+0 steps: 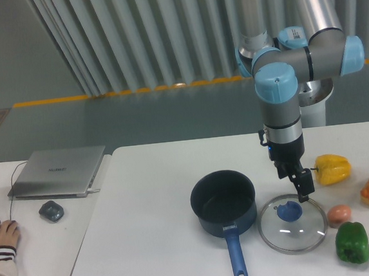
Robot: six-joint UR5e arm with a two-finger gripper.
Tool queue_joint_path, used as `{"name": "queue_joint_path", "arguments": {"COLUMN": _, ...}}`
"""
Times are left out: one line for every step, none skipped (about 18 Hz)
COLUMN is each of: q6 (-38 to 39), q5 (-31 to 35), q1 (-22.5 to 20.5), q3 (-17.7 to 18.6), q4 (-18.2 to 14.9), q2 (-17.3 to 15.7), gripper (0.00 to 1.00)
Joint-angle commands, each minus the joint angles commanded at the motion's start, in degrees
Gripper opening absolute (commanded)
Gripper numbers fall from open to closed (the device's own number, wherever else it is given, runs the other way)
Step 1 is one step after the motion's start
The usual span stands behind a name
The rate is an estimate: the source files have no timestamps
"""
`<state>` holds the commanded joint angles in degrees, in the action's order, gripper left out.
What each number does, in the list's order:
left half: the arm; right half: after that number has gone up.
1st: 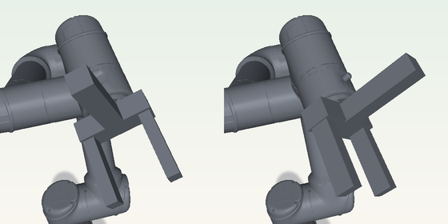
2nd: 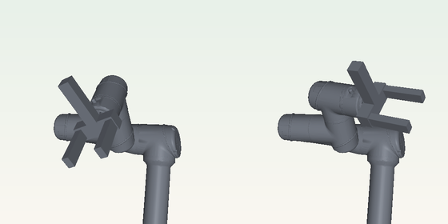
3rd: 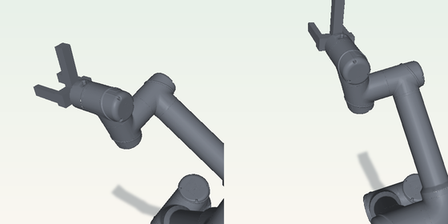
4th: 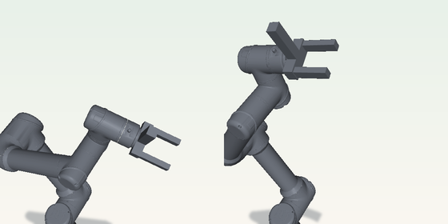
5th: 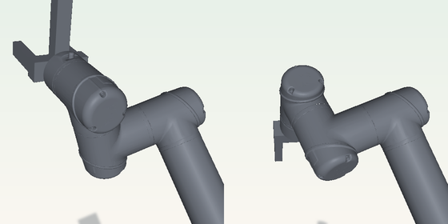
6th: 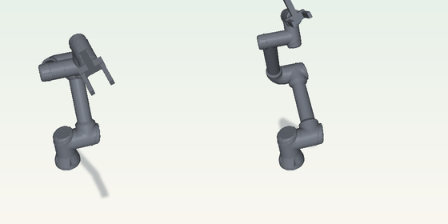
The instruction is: Pick up the egg
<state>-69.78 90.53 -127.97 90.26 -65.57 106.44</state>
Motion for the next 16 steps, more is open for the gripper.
{"name": "queue_joint_path", "arguments": {"q6": 0.2, "q5": 0.1, "q1": 0.0, "q3": 0.2, "q4": 0.2, "q2": 0.0, "gripper": 1.0}}
{"name": "queue_joint_path", "arguments": {"q6": 0.3, "q5": 0.0, "q1": 0.1, "q3": 0.6, "q4": 0.2, "q2": 0.0, "gripper": 1.0}}
{"name": "queue_joint_path", "arguments": {"q6": 0.2, "q5": 0.0, "q1": -0.1, "q3": 0.6, "q4": 0.1, "q2": -0.1, "gripper": 1.0}}
{"name": "queue_joint_path", "arguments": {"q6": 0.2, "q5": -0.3, "q1": -0.2, "q3": 0.2, "q4": 0.1, "q2": -0.1, "gripper": 1.0}}
{"name": "queue_joint_path", "arguments": {"q6": 0.3, "q5": -0.4, "q1": -0.2, "q3": 0.3, "q4": 0.1, "q2": -0.1, "gripper": 1.0}}
{"name": "queue_joint_path", "arguments": {"q6": 0.2, "q5": -0.6, "q1": -0.3, "q3": 0.2, "q4": 0.1, "q2": -0.1, "gripper": 1.0}}
{"name": "queue_joint_path", "arguments": {"q6": 0.3, "q5": -0.8, "q1": -0.3, "q3": 0.2, "q4": 0.1, "q2": -0.1, "gripper": 1.0}}
{"name": "queue_joint_path", "arguments": {"q6": 0.5, "q5": -1.1, "q1": -0.3, "q3": 0.2, "q4": 0.1, "q2": -0.1, "gripper": 1.0}}
{"name": "queue_joint_path", "arguments": {"q6": 1.0, "q5": -1.3, "q1": -0.3, "q3": 0.1, "q4": 0.1, "q2": -0.1, "gripper": 1.0}}
{"name": "queue_joint_path", "arguments": {"q6": 1.4, "q5": -1.3, "q1": -0.2, "q3": -0.3, "q4": 0.1, "q2": -0.1, "gripper": 1.0}}
{"name": "queue_joint_path", "arguments": {"q6": 1.7, "q5": -1.4, "q1": -0.2, "q3": -0.4, "q4": 0.1, "q2": -0.1, "gripper": 1.0}}
{"name": "queue_joint_path", "arguments": {"q6": 1.9, "q5": -1.7, "q1": -0.2, "q3": -0.4, "q4": 0.1, "q2": -0.1, "gripper": 1.0}}
{"name": "queue_joint_path", "arguments": {"q6": 2.6, "q5": -2.3, "q1": -0.2, "q3": -0.6, "q4": 0.1, "q2": -0.1, "gripper": 1.0}}
{"name": "queue_joint_path", "arguments": {"q6": 3.4, "q5": -2.7, "q1": -0.2, "q3": -0.6, "q4": 0.1, "q2": -0.1, "gripper": 1.0}}
{"name": "queue_joint_path", "arguments": {"q6": 3.6, "q5": -2.7, "q1": -0.4, "q3": -0.7, "q4": 0.1, "q2": -0.1, "gripper": 1.0}}
{"name": "queue_joint_path", "arguments": {"q6": 3.7, "q5": -2.7, "q1": -0.5, "q3": -0.8, "q4": 0.1, "q2": -0.1, "gripper": 1.0}}
